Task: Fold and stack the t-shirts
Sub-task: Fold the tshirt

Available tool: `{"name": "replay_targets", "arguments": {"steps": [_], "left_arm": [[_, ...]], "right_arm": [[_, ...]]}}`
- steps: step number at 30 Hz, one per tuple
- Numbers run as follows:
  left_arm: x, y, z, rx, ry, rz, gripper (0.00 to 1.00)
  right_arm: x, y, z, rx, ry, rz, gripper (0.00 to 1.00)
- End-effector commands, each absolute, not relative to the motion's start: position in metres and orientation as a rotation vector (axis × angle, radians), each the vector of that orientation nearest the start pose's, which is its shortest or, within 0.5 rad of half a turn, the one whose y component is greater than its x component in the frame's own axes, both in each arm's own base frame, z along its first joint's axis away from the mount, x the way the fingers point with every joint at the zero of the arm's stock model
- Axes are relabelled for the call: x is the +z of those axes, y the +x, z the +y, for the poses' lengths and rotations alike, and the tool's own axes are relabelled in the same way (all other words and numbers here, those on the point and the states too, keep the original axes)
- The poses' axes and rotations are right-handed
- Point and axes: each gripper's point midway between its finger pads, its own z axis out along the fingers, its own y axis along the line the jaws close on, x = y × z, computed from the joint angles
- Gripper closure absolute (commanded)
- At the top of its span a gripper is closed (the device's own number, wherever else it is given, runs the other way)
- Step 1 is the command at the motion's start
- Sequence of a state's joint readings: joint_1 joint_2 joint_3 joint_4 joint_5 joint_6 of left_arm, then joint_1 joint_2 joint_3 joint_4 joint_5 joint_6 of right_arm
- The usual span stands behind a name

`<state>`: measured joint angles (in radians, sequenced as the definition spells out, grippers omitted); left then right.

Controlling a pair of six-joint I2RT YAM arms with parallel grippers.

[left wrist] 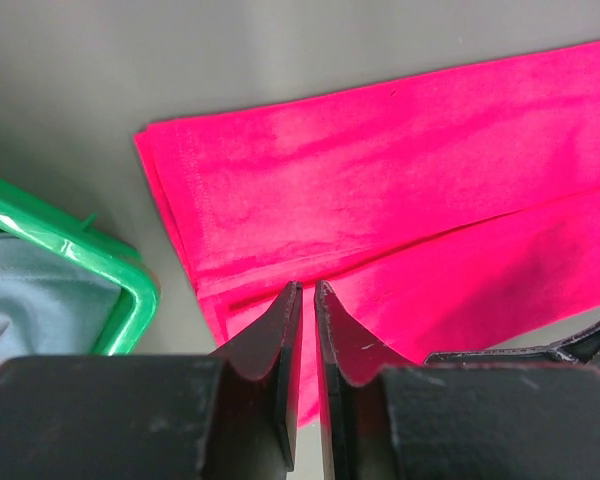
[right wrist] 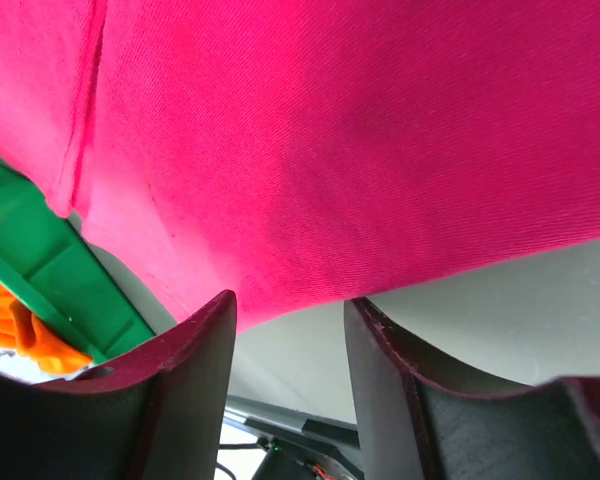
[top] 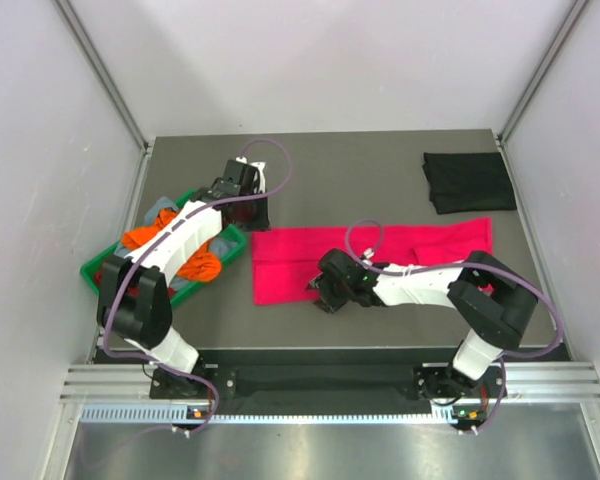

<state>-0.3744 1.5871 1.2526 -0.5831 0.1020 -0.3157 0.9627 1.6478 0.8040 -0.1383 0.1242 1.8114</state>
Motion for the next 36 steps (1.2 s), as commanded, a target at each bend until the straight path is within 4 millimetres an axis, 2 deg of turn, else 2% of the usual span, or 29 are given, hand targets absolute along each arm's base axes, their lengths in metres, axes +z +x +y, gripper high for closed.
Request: {"name": "replay_targets", "arguments": {"steps": [1, 3, 5, 6, 7, 10, 14, 22, 26, 30, 36], "left_arm": [[0.138, 0.362, -0.175, -0.44, 0.103, 2.509, 0.85], [0.139, 0.363, -0.173, -0.431, 0.1, 2.501, 0.85], [0.139, 0.363, -0.171, -0.42, 0.096, 2.502, 0.85], [0.139, 0.364, -0.17, -0.416, 0.095, 2.498, 0.85], [0.139, 0.363, -0.17, -0.418, 0.094, 2.5, 0.85], [0.136, 0.366, -0.17, -0.422, 0.084, 2.505, 0.85], [0.133, 0.364, -0.168, -0.416, 0.081, 2.519, 0.85], [0.142, 0.361, -0.168, -0.427, 0.107, 2.496, 0.83], [0.148, 0.36, -0.167, -0.428, 0.107, 2.485, 0.82], [0.148, 0.357, -0.166, -0.427, 0.107, 2.482, 0.82], [0.145, 0.354, -0.166, -0.43, 0.11, 2.488, 0.82]], "right_arm": [[0.026, 0.211, 0.339, 0.747, 1.208, 2.523, 0.54], [0.025, 0.21, 0.335, 0.725, 1.215, 2.522, 0.57], [0.026, 0.207, 0.335, 0.708, 1.207, 2.532, 0.63], [0.027, 0.207, 0.337, 0.708, 1.202, 2.534, 0.68], [0.028, 0.205, 0.339, 0.709, 1.195, 2.535, 0.78], [0.027, 0.202, 0.343, 0.711, 1.19, 2.549, 0.9], [0.024, 0.199, 0.344, 0.71, 1.181, 2.564, 0.99], [0.028, 0.188, 0.334, 0.687, 1.095, 2.564, 1.0], [0.036, 0.192, 0.338, 0.746, 1.104, 2.531, 1.0], [0.042, 0.193, 0.339, 0.74, 1.1, 2.525, 1.0], [0.041, 0.188, 0.334, 0.704, 1.109, 2.526, 1.0]]}}
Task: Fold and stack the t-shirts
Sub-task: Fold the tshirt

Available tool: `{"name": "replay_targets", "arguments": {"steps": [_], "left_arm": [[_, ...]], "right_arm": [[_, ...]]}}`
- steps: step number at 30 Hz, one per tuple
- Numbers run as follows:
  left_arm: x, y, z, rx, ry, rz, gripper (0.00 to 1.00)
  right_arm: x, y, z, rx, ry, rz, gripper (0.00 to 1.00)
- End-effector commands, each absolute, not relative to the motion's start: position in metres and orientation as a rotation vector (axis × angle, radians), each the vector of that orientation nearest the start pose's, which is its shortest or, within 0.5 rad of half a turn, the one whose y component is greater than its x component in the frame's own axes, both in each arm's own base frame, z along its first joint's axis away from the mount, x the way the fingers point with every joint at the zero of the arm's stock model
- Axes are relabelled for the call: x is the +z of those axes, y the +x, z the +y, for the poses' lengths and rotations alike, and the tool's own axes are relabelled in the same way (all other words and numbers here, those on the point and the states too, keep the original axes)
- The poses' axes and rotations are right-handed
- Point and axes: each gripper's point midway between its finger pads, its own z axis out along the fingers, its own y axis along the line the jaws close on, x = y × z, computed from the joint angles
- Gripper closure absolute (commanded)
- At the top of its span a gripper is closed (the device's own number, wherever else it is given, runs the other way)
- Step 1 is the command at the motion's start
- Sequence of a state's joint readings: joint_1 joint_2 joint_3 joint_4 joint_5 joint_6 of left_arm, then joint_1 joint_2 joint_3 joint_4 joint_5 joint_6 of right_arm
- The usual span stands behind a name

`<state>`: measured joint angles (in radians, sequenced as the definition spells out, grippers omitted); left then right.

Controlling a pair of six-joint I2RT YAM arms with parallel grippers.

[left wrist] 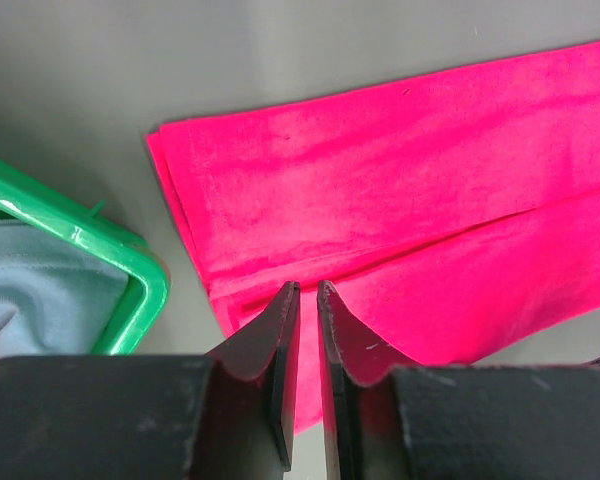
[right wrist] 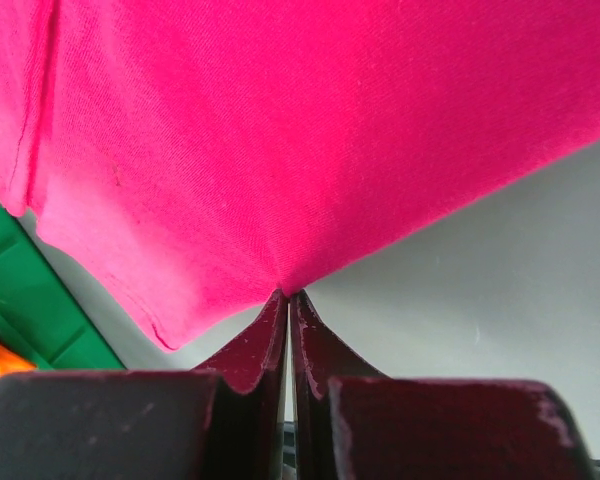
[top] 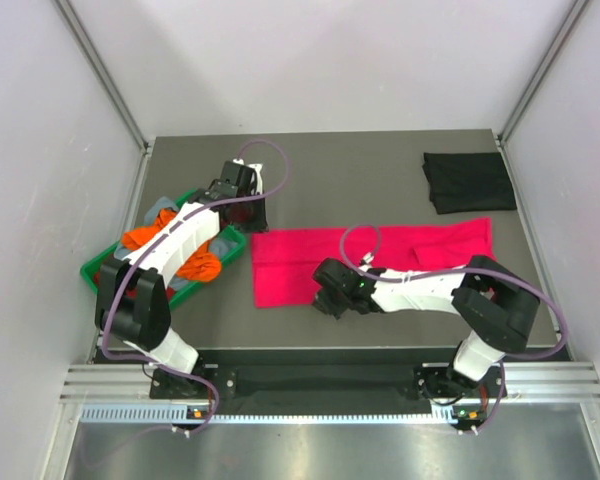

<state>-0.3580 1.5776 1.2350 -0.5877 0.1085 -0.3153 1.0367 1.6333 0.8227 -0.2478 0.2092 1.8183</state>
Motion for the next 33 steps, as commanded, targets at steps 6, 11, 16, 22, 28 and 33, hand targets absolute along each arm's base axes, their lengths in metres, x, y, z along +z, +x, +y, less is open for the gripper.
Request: {"name": "replay_targets", "arguments": {"steps": [6, 11, 16, 22, 28, 33], "left_arm": [[0.144, 0.353, -0.166, -0.431, 0.124, 2.489, 0.8], [0.146, 0.352, -0.168, -0.443, 0.158, 2.49, 0.79], [0.148, 0.35, -0.167, -0.442, 0.162, 2.49, 0.78], [0.147, 0.345, -0.167, -0.449, 0.174, 2.503, 0.78], [0.145, 0.332, -0.172, -0.506, 0.234, 2.523, 0.78], [0.14, 0.316, -0.175, -0.561, 0.259, 2.556, 0.78]], "right_arm": [[0.036, 0.17, 0.341, 0.692, 1.045, 2.572, 1.0], [0.029, 0.15, 0.335, 0.668, 1.037, 2.605, 1.0], [0.026, 0.124, 0.32, 0.624, 0.99, 2.641, 1.0], [0.043, 0.114, 0.327, 0.59, 0.852, 2.684, 0.82], [0.076, 0.132, 0.315, 0.61, 0.844, 2.593, 0.73], [0.09, 0.181, 0.254, 0.601, 0.959, 2.462, 0.71]]}}
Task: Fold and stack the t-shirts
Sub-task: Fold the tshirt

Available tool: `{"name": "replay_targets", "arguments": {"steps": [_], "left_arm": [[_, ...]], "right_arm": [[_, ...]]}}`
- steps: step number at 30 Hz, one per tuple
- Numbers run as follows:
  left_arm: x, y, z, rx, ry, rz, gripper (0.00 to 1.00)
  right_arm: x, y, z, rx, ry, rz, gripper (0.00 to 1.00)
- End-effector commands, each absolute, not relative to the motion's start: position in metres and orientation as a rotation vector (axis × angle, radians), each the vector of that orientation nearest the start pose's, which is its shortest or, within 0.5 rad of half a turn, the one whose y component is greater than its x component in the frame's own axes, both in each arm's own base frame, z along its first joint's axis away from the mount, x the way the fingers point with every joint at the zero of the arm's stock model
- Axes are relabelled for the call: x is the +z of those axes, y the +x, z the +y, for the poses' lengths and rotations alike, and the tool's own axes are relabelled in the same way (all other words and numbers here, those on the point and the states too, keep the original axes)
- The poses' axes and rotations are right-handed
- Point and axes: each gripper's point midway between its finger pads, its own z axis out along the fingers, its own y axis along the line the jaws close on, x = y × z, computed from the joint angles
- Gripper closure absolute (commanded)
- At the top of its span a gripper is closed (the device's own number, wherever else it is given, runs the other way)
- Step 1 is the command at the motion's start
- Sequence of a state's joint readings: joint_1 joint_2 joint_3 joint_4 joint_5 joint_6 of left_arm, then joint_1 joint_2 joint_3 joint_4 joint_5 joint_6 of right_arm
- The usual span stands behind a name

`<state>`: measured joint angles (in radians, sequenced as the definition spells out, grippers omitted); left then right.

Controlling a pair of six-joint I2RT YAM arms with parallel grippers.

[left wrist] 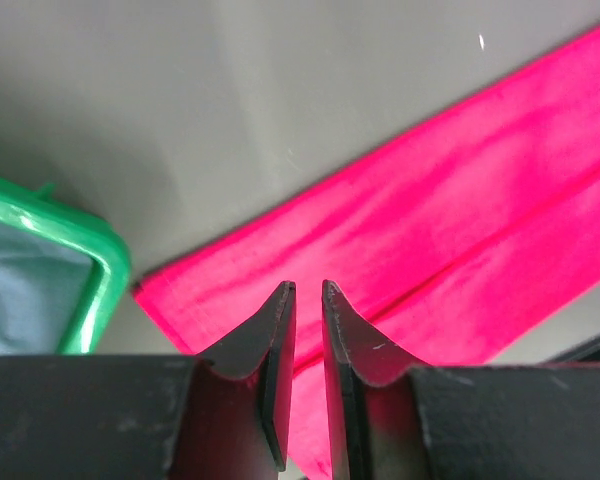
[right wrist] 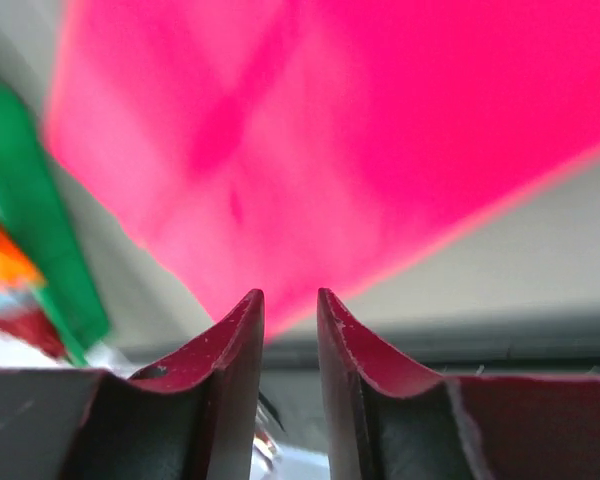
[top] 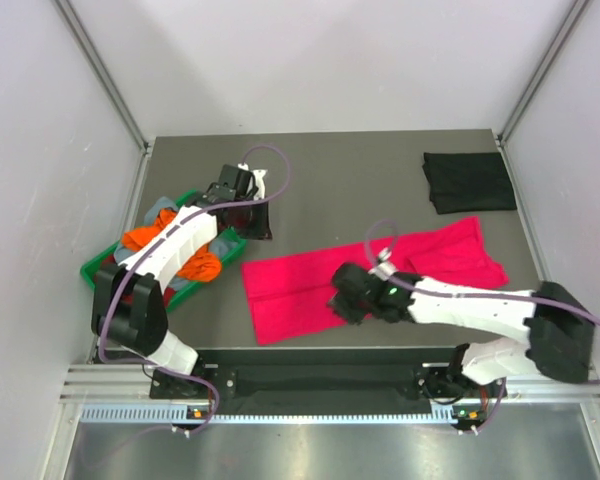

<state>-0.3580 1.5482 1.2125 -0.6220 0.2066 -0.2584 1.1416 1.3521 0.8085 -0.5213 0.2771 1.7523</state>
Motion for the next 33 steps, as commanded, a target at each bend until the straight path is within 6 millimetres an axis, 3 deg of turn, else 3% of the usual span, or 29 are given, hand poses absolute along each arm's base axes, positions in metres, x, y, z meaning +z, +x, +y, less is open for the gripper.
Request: {"name": "replay_targets", "arguments": {"steps": [1, 2, 3, 4, 5, 7, 8, 10, 11, 13, 14, 15, 17, 19, 20, 26, 33], "left_arm": [[0.141, 0.316, -0.176, -0.573, 0.263, 2.545, 0.78], [0.139, 0.314, -0.176, -0.573, 0.261, 2.545, 0.78], [0.137, 0.31, -0.175, -0.578, 0.265, 2.548, 0.78], [0.135, 0.309, -0.175, -0.578, 0.263, 2.552, 0.78], [0.133, 0.307, -0.175, -0.581, 0.264, 2.556, 0.78], [0.131, 0.305, -0.175, -0.582, 0.274, 2.564, 0.78], [0.129, 0.304, -0.174, -0.579, 0.279, 2.572, 0.78], [0.129, 0.303, -0.173, -0.575, 0.289, 2.567, 0.78], [0.128, 0.302, -0.172, -0.573, 0.292, 2.57, 0.78], [0.131, 0.301, -0.174, -0.591, 0.292, 2.554, 0.78], [0.132, 0.299, -0.175, -0.602, 0.294, 2.549, 0.78], [0.135, 0.3, -0.176, -0.612, 0.292, 2.534, 0.78], [0.133, 0.297, -0.176, -0.614, 0.297, 2.532, 0.78], [0.131, 0.296, -0.172, -0.586, 0.302, 2.524, 0.78], [0.126, 0.294, -0.169, -0.574, 0.299, 2.536, 0.78], [0.122, 0.293, -0.167, -0.555, 0.303, 2.544, 0.79], [0.116, 0.292, -0.164, -0.526, 0.303, 2.563, 0.79]], "right_arm": [[0.091, 0.191, 0.239, 0.559, 0.901, 2.454, 0.71], [0.093, 0.203, 0.222, 0.518, 0.903, 2.428, 0.71], [0.094, 0.225, 0.188, 0.431, 0.99, 2.381, 0.69], [0.098, 0.235, 0.169, 0.379, 0.943, 2.374, 0.68], [0.104, 0.257, 0.138, 0.324, 1.023, 2.31, 0.67], [0.107, 0.271, 0.104, 0.221, 0.982, 2.303, 0.63], [0.116, 0.288, 0.075, 0.174, 1.047, 2.243, 0.62], [0.115, 0.301, 0.044, 0.048, 1.01, 2.262, 0.62], [0.117, 0.309, 0.019, -0.005, 1.072, 2.236, 0.62], [0.12, 0.328, 0.003, -0.059, 1.031, 2.273, 0.62], [0.132, 0.341, -0.012, -0.082, 1.061, 2.239, 0.62], [0.123, 0.347, -0.021, -0.13, 1.07, 2.265, 0.62], [0.128, 0.362, -0.035, -0.171, 1.074, 2.253, 0.62], [0.116, 0.369, -0.05, -0.226, 1.115, 2.266, 0.63], [0.119, 0.377, -0.056, -0.227, 1.133, 2.248, 0.63], [0.1, 0.403, -0.07, -0.243, 1.171, 2.257, 0.66], [0.075, 0.414, -0.079, -0.276, 1.206, 2.272, 0.66]]}}
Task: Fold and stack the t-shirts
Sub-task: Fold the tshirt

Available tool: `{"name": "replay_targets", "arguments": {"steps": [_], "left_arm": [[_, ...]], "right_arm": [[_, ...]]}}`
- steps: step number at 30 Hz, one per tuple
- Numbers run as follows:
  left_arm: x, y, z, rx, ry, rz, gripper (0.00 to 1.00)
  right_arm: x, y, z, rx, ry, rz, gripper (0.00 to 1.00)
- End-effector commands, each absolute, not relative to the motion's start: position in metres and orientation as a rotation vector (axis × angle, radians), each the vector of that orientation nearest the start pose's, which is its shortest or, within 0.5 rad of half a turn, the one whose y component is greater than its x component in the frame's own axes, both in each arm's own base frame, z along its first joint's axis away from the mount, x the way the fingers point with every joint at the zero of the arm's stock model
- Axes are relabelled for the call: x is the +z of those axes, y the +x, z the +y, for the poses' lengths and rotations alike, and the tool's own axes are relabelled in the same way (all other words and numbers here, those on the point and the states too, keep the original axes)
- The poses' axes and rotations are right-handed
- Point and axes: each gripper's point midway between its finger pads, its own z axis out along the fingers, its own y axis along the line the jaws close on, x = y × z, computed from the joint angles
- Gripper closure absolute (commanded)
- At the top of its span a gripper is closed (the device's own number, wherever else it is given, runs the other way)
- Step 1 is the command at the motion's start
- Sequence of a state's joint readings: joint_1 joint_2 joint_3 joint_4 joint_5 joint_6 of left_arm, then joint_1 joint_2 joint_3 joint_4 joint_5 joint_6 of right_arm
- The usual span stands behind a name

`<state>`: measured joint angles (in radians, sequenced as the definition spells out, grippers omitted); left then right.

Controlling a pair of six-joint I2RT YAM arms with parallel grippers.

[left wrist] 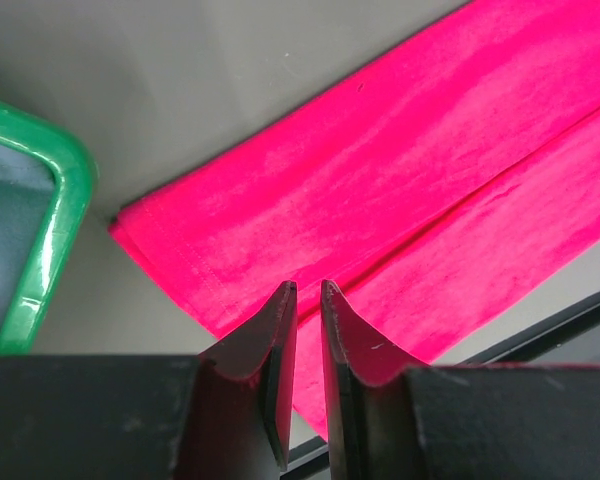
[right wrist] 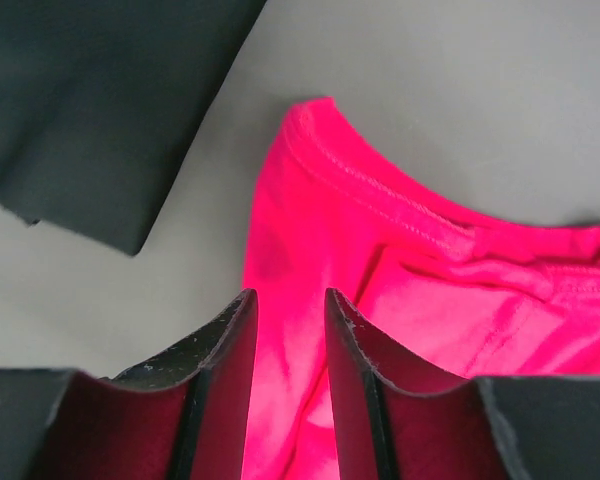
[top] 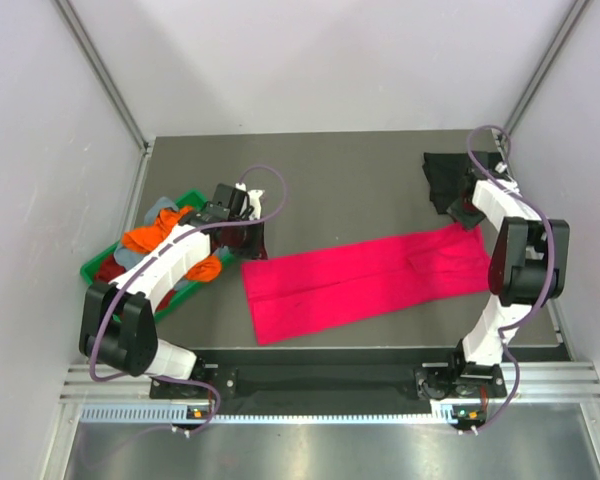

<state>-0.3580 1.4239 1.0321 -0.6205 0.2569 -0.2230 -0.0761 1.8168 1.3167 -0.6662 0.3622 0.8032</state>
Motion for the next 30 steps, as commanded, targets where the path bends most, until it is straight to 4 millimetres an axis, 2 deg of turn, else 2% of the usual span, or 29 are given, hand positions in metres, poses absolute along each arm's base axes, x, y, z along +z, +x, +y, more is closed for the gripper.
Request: {"name": "replay_targets", "arguments": {"steps": [1, 6, 11, 17, 27, 30], "left_arm": [[0.116, 0.292, -0.164, -0.523, 0.304, 2.563, 0.79], [0.113, 0.293, -0.164, -0.512, 0.307, 2.569, 0.8], [0.11, 0.294, -0.162, -0.499, 0.301, 2.584, 0.81], [0.105, 0.295, -0.158, -0.455, 0.294, 2.604, 0.8], [0.093, 0.283, -0.142, -0.27, 0.306, 2.703, 0.76], [0.093, 0.278, -0.139, -0.211, 0.287, 2.713, 0.76]], "right_arm": [[0.073, 0.415, -0.079, -0.277, 1.205, 2.276, 0.66], [0.064, 0.421, -0.083, -0.28, 1.226, 2.267, 0.66], [0.066, 0.431, -0.087, -0.291, 1.225, 2.249, 0.64], [0.058, 0.437, -0.087, -0.294, 1.241, 2.266, 0.63], [0.041, 0.427, -0.092, -0.362, 1.24, 2.307, 0.62], [0.036, 0.429, -0.09, -0.352, 1.219, 2.325, 0.69]]}}
